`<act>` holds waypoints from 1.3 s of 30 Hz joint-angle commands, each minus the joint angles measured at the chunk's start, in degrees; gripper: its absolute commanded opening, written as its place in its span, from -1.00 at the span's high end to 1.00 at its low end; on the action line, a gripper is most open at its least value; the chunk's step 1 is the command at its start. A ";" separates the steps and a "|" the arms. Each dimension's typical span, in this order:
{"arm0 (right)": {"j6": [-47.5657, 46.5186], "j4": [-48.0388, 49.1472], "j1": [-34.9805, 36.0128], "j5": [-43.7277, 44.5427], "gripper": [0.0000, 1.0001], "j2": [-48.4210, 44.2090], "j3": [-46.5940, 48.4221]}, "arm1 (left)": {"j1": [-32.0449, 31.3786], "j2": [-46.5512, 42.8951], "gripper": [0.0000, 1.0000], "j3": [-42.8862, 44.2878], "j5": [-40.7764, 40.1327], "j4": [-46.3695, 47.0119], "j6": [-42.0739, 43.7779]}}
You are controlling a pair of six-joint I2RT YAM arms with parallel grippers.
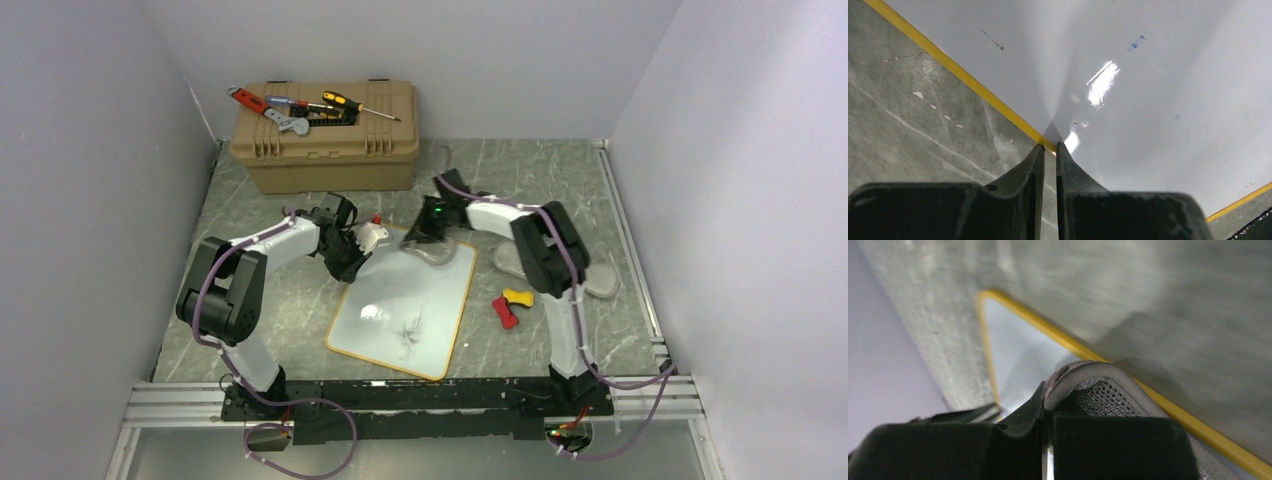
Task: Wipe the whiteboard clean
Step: Erase the whiteboard at the center of the board.
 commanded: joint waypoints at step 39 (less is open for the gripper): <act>-0.93 0.90 10.34 -3.41 1.00 -26.10 -42.45 | 0.61 5.12 1.00 -2.26 -1.05 -3.14 0.62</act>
